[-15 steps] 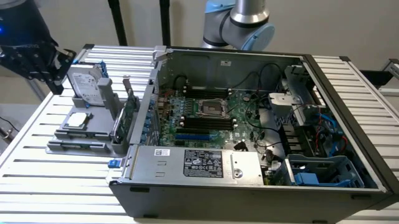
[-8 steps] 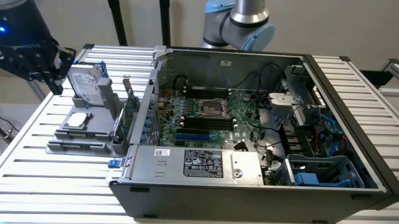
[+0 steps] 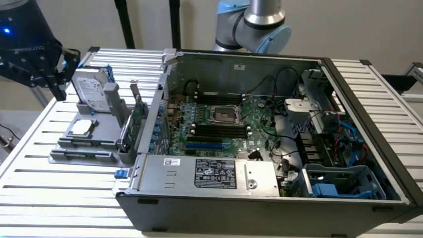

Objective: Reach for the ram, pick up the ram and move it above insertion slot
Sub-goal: 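Pick up the ram and move it above insertion slot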

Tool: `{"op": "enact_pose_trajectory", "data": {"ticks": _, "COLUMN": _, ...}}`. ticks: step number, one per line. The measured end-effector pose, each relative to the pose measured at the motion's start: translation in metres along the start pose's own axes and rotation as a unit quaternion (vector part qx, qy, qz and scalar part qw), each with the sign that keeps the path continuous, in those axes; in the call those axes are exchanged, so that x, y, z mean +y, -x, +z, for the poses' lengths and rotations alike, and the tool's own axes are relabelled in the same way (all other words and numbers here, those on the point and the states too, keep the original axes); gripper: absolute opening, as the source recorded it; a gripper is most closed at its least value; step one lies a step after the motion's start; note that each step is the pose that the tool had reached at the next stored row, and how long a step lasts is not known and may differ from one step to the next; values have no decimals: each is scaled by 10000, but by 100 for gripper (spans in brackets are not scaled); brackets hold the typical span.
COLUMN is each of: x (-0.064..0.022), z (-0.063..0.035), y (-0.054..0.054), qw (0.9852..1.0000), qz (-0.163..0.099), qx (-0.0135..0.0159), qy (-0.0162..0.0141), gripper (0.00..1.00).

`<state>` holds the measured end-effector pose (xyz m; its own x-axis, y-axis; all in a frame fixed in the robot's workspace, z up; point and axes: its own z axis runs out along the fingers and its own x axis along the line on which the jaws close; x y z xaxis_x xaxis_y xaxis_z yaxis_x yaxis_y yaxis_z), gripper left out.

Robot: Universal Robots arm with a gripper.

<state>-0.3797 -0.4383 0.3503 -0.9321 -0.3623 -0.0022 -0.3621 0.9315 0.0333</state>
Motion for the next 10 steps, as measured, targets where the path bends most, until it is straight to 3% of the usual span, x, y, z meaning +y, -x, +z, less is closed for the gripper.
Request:
{"op": "enact_pose_trajectory", "data": {"ticks": 5, "x": 0, "z": 0, "y": 0, "qw": 9990, "qz": -452, "qx": 5, "qy": -3, "gripper": 11}}
{"op": "enact_pose_trajectory", "data": {"ticks": 10, "x": 0, "z": 0, "y": 0, "qw": 9959, "qz": -906, "qx": 10, "qy": -6, "gripper": 11}}
